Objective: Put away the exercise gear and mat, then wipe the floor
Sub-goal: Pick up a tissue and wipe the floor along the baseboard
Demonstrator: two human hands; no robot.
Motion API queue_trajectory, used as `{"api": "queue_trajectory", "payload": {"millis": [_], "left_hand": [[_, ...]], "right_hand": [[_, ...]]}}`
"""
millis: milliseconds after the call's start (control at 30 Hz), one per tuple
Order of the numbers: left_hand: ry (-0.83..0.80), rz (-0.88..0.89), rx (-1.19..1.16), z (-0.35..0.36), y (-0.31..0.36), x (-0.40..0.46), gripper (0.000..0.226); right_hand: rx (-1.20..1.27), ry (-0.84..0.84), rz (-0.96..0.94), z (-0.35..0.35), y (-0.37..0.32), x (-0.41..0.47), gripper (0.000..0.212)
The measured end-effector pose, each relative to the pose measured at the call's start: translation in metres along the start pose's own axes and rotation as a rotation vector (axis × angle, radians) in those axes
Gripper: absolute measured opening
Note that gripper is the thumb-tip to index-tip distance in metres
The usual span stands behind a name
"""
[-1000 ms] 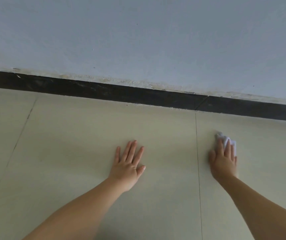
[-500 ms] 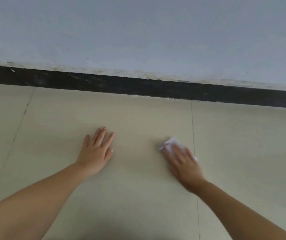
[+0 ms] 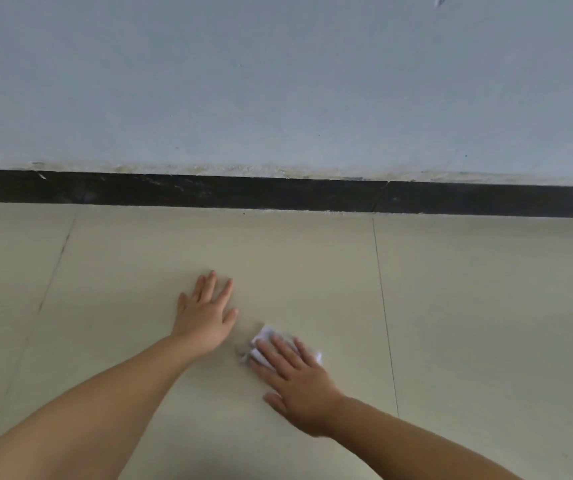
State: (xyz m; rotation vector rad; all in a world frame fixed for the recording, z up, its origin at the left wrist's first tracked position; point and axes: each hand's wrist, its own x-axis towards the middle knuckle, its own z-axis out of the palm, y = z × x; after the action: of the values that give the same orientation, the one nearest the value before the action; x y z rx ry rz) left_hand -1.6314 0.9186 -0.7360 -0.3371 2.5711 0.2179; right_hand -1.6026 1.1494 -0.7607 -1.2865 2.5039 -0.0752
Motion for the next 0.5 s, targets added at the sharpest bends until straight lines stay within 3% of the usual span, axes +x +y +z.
{"api": "queue_trajectory", "payload": {"millis": [67, 167, 233, 400, 467, 500], "left_hand": [[-0.019, 0.001, -0.009, -0.001, -0.002, 0.003, 0.06], [-0.058, 0.035, 0.026, -0.002, -0.008, 0.004, 0.06], [-0.069, 0.05, 0.061, -0.001, -0.008, 0.003, 0.06], [-0.063, 0.046, 0.064, -0.003, -0.005, 0.0, 0.061], [-0.065, 0.066, 0.089, -0.009, -0.007, 0.0, 0.062], [-0.073, 0.083, 0.105, -0.014, -0.009, 0.0, 0.062]], "right_hand": [[-0.065, -0.055, -0.162, 0.0, 0.004, -0.02, 0.063], [-0.113, -0.055, -0.138, 0.005, 0.049, -0.061, 0.059], [-0.049, -0.046, 0.087, 0.005, 0.088, -0.094, 0.057], [0.358, 0.109, 1.077, -0.025, 0.148, -0.103, 0.059], [0.436, 0.054, 1.226, -0.043, 0.146, -0.064, 0.058], [0.415, 0.027, 1.183, -0.046, 0.14, -0.042, 0.059]]}}
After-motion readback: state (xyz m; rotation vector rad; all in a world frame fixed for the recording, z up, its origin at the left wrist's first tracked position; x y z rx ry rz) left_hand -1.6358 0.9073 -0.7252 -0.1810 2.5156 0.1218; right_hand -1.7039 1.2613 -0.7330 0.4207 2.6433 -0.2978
